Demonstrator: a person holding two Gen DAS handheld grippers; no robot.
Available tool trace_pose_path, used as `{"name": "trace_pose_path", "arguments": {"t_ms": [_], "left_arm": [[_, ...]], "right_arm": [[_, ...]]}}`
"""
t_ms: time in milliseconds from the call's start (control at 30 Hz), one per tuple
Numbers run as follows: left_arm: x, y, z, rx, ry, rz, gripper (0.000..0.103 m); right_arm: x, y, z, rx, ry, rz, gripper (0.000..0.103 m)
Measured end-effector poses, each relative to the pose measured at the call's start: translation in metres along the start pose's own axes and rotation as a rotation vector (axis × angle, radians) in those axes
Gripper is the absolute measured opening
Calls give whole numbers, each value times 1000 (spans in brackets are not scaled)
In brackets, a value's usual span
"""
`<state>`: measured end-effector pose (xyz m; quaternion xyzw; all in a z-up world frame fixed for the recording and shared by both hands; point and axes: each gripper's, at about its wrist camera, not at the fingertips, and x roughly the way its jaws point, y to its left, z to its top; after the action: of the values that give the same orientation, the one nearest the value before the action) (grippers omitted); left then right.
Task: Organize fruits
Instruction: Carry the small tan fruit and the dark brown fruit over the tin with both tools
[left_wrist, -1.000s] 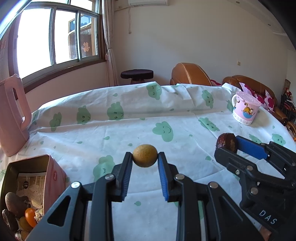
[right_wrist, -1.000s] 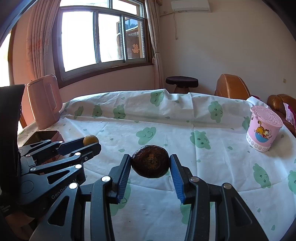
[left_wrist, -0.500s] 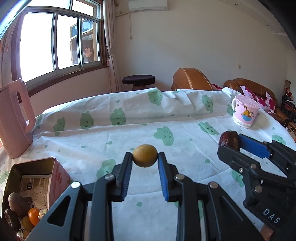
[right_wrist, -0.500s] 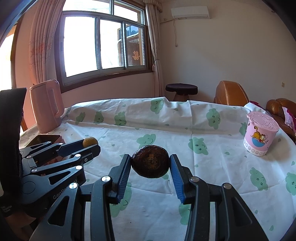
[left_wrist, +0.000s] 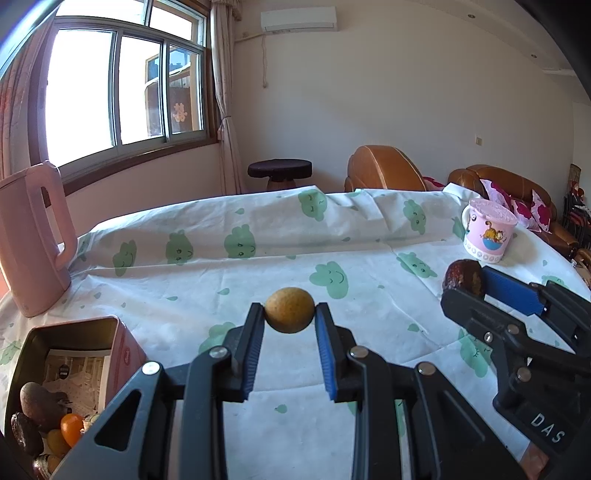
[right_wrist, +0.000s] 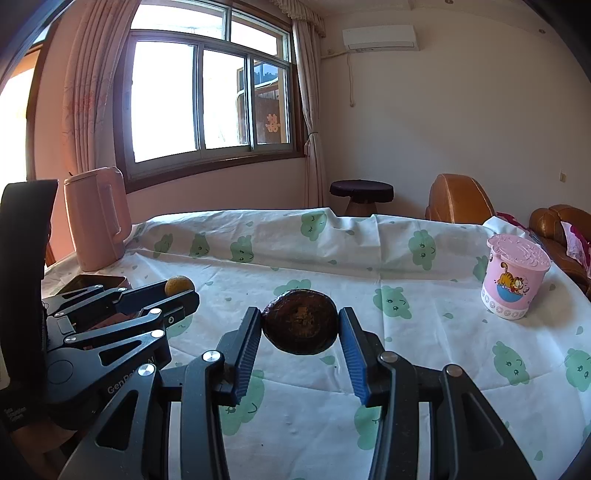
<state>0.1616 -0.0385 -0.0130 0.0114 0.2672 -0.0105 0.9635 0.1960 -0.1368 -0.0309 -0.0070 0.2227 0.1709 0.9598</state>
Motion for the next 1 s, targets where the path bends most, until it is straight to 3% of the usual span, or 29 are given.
{"name": "trace_pose_path", "arguments": {"t_ms": [1000], "left_arm": [[-18, -1, -2, 2, -87, 27, 29]], "right_arm": [[-22, 3, -1, -18, -105, -7, 45]]}}
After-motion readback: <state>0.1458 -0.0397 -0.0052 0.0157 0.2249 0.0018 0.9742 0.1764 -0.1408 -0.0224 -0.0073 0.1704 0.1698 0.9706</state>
